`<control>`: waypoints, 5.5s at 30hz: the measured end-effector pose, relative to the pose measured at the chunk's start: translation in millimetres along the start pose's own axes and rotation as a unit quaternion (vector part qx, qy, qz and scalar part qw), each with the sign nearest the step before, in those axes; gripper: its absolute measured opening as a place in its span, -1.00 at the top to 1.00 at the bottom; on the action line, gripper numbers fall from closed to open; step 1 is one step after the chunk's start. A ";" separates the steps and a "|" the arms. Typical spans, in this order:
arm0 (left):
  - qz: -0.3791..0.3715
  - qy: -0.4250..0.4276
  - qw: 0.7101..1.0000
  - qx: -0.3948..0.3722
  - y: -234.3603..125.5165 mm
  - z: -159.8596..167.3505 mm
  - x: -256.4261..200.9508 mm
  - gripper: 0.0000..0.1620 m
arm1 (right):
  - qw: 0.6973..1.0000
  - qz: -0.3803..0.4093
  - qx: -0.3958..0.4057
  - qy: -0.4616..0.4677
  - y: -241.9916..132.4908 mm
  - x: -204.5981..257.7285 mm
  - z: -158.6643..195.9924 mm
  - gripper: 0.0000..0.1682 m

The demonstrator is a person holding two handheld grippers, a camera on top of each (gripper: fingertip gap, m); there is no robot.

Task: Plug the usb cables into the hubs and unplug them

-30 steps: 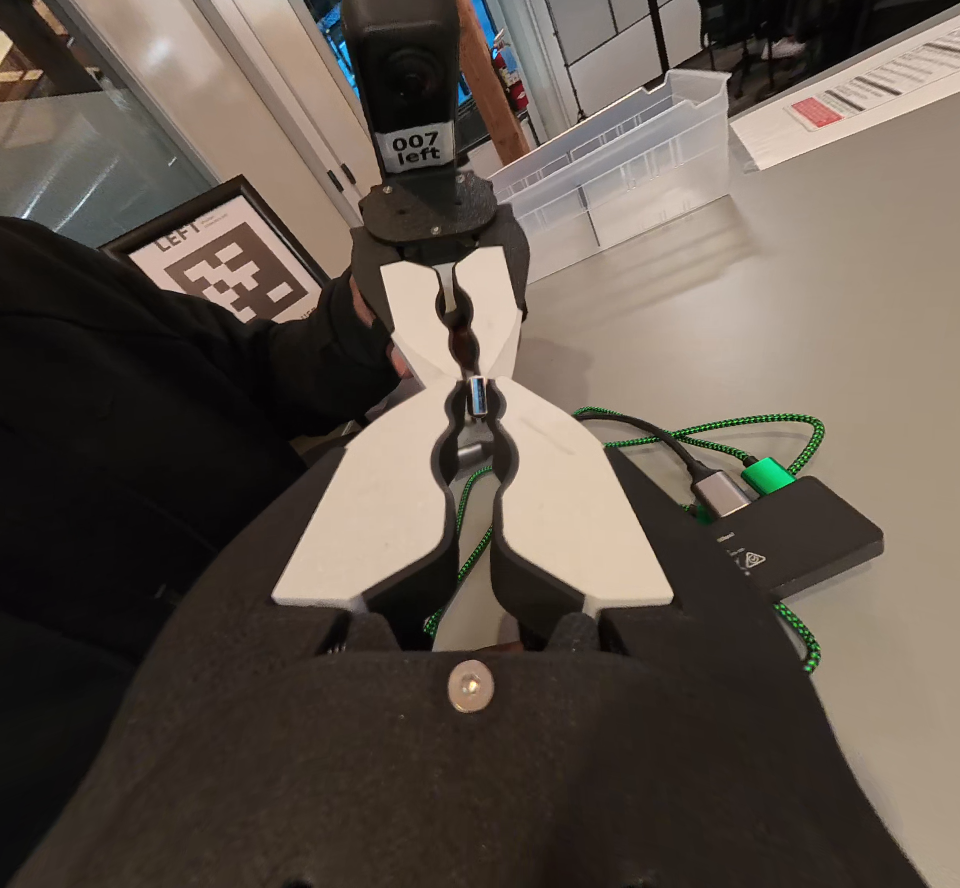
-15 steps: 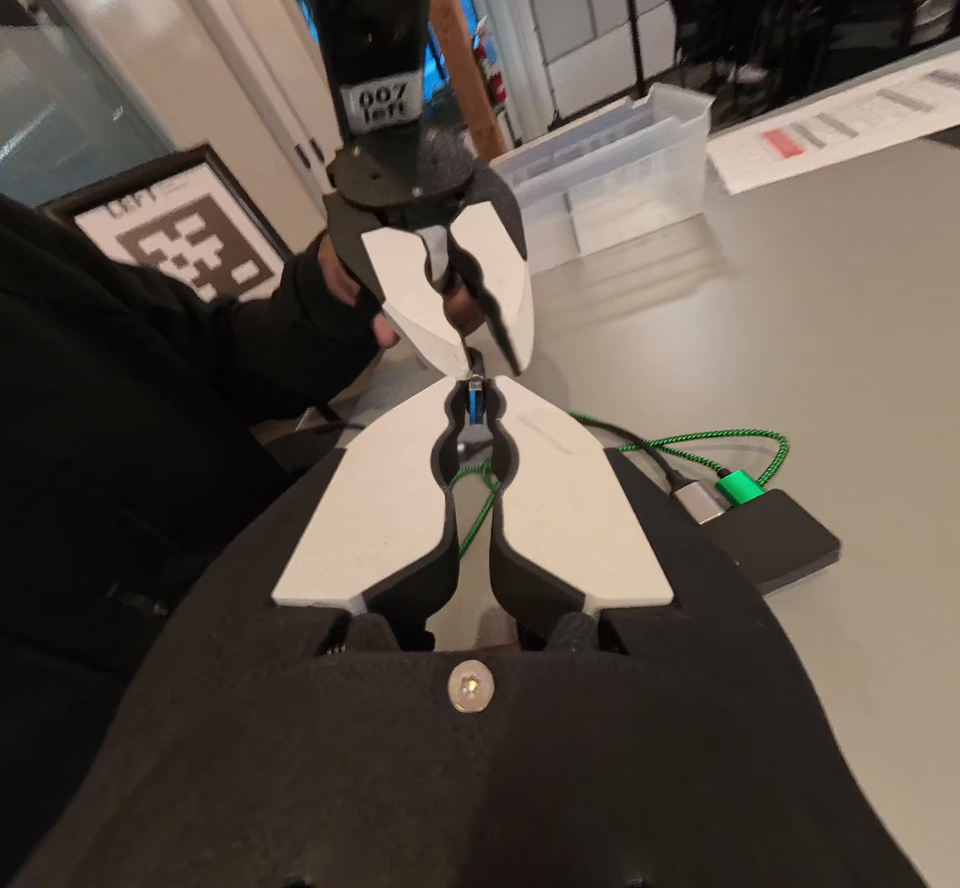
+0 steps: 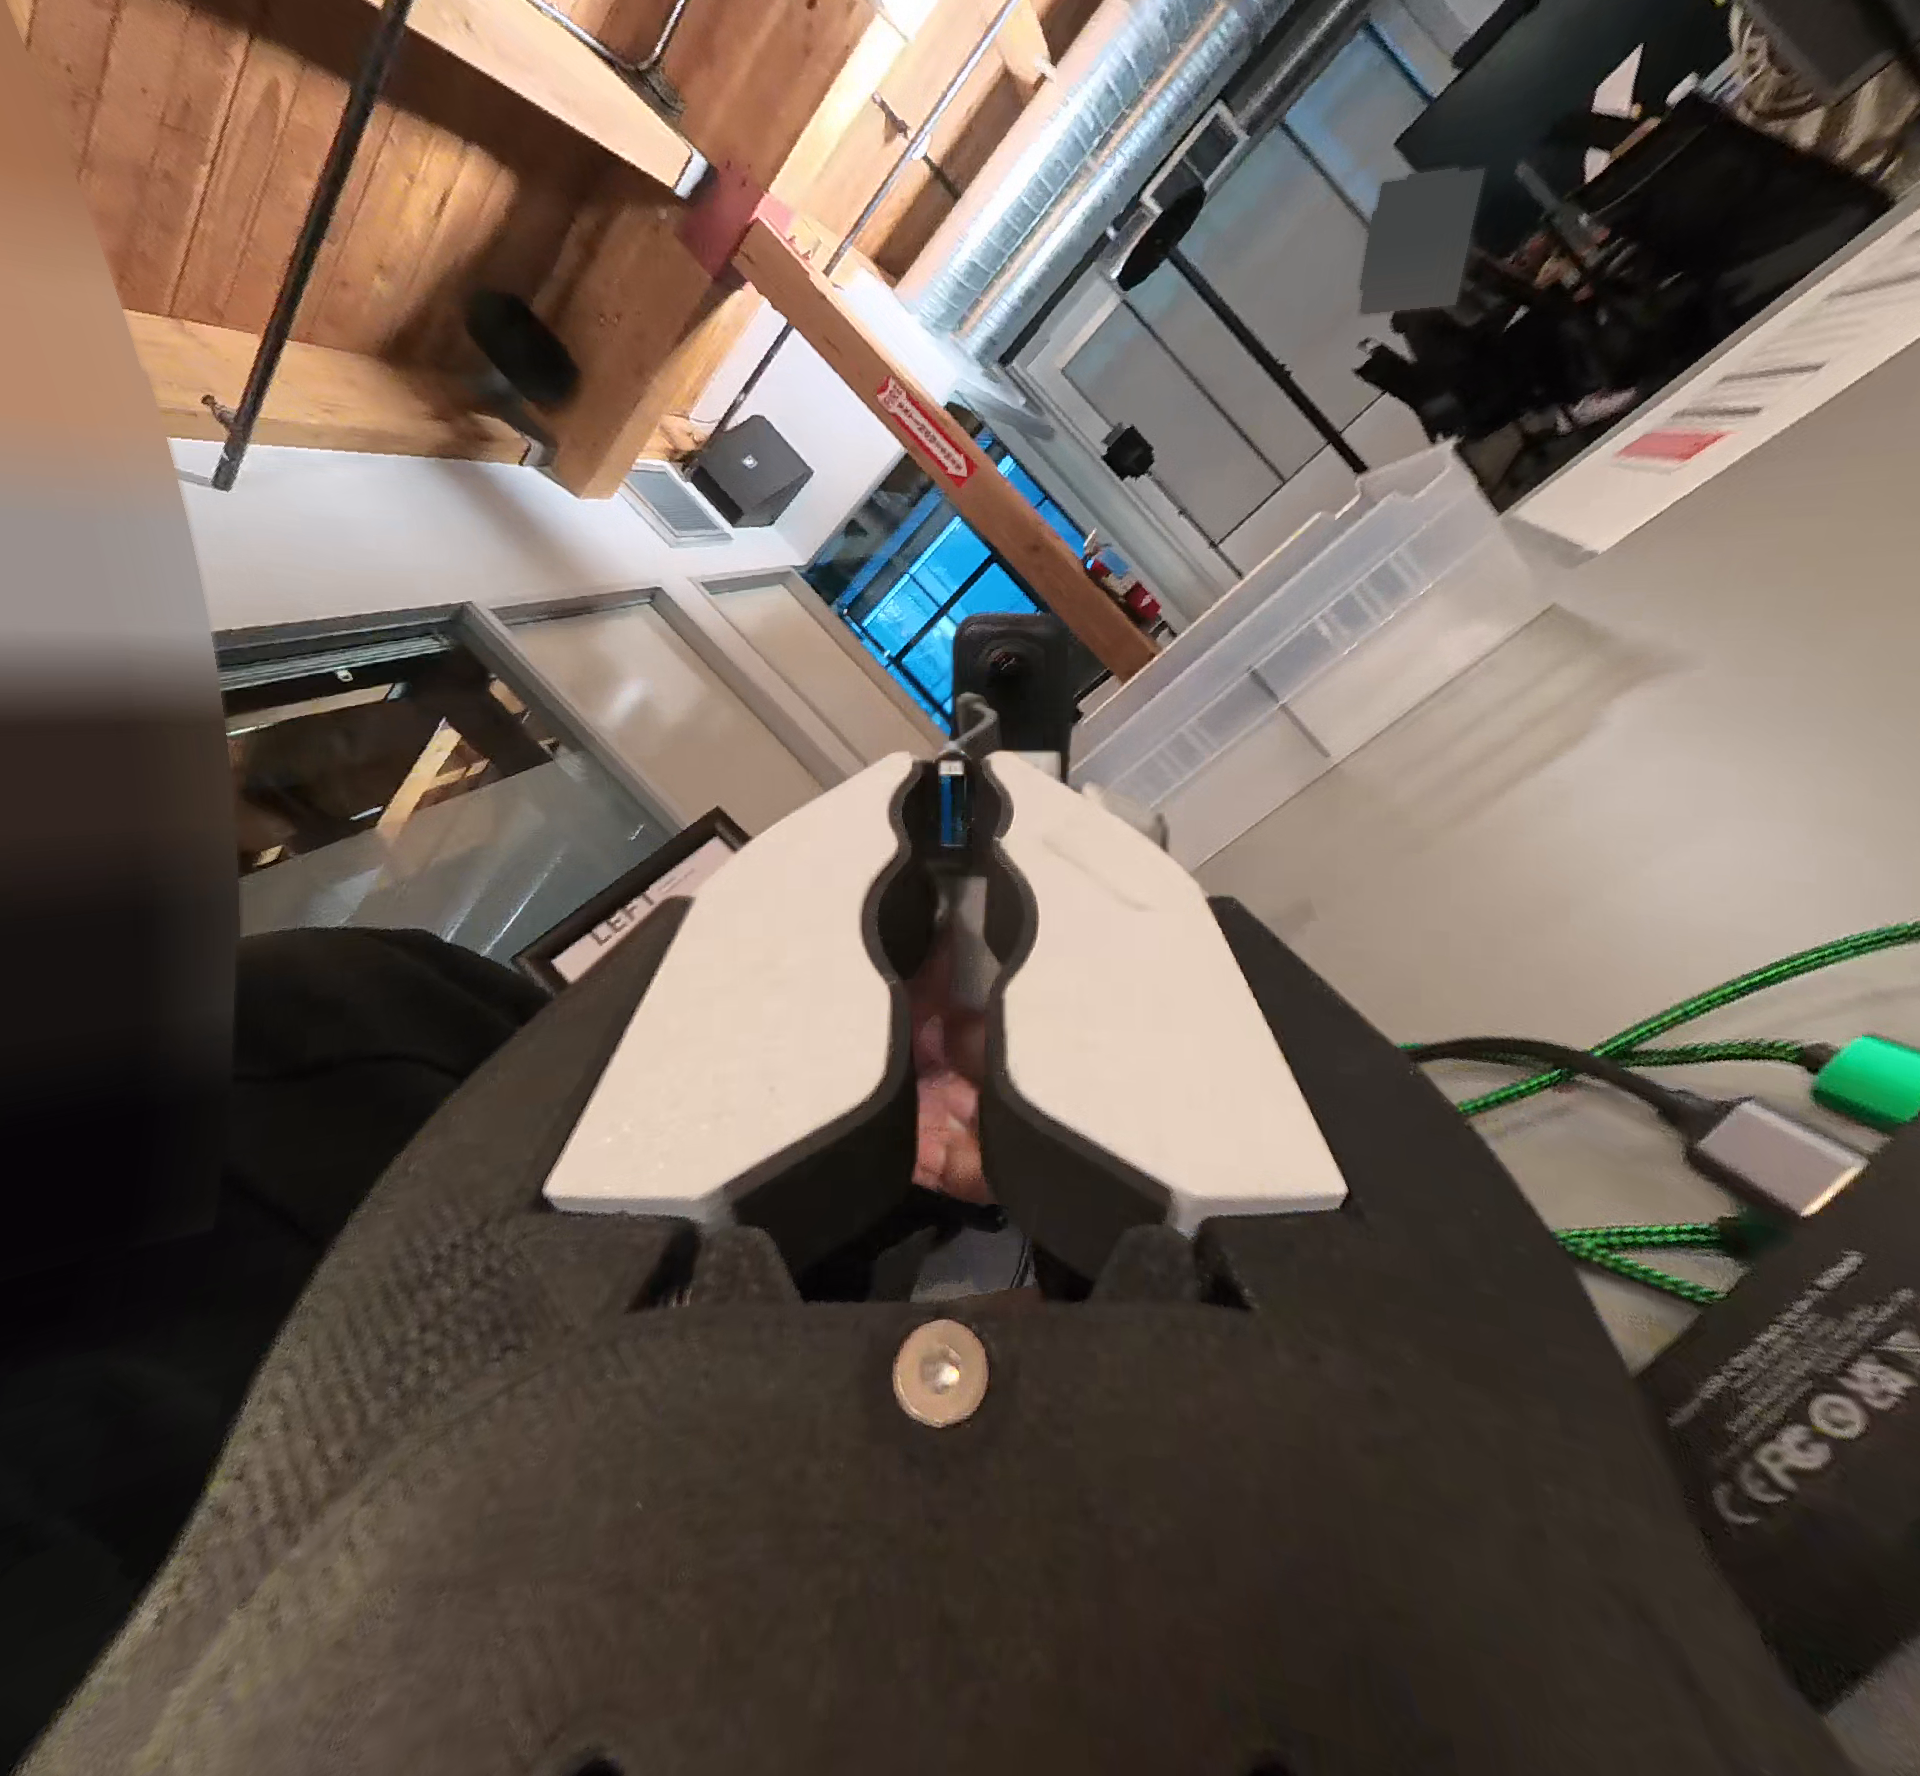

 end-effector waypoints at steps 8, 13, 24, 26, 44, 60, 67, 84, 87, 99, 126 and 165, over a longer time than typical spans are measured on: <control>-0.016 0.016 1.000 -0.021 -7.9 -3.4 7.7 0.91 | 0.996 0.072 0.055 -0.024 5.6 -9.7 11.1 0.91; -0.017 0.015 0.999 -0.036 -14.4 -9.0 8.4 0.93 | 0.994 0.070 0.080 -0.005 3.6 -13.6 10.7 0.73; -0.025 0.047 0.998 0.034 -10.7 -3.1 6.3 0.83 | 0.997 0.042 0.064 0.021 4.2 -13.0 12.7 0.96; -0.022 0.045 0.998 0.042 -11.3 -3.3 6.9 0.90 | 0.996 0.040 0.074 0.017 4.9 -12.2 13.6 0.96; -0.127 -0.076 0.980 0.133 -3.3 18.2 58.1 0.91 | 0.876 0.422 0.232 -0.023 -81.4 -80.8 4.5 0.55; -0.151 -0.057 0.967 0.196 -3.7 34.4 72.7 0.91 | 0.940 0.191 0.254 0.121 -47.1 -99.6 0.5 0.63; -0.146 -0.057 0.967 0.201 -2.6 35.8 72.4 0.91 | 0.930 0.263 0.256 0.028 -54.7 -84.6 5.2 0.72; -0.116 -0.043 0.972 0.200 -1.7 36.3 65.0 0.91 | 0.923 0.205 0.326 0.019 -47.9 -53.4 40.8 0.85; -0.062 -0.054 0.979 0.189 -0.9 31.2 58.0 0.92 | 0.945 0.165 0.281 0.030 -54.4 -49.7 28.1 0.87; -0.083 -0.026 0.964 0.252 18.2 25.5 82.3 0.91 | 0.928 0.253 0.274 0.013 -73.0 -69.0 16.3 0.63; 0.016 0.037 0.975 0.219 33.9 -8.1 48.0 0.92 | 0.986 0.111 0.113 0.048 -88.5 -55.8 -20.4 0.88; 0.014 -0.081 0.992 0.092 36.5 2.9 67.7 0.91 | 0.986 0.158 0.042 0.038 -53.7 -54.4 -17.5 0.87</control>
Point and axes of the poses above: each gripper's, where its closed fingertips meet, y out along the fingers, z out of its underside, x = y × z across the jaws, the point moved 5 cm from there along -y, back along the fingers, and after that the axes turned 4 degrees about x, right-handed, at the moved point
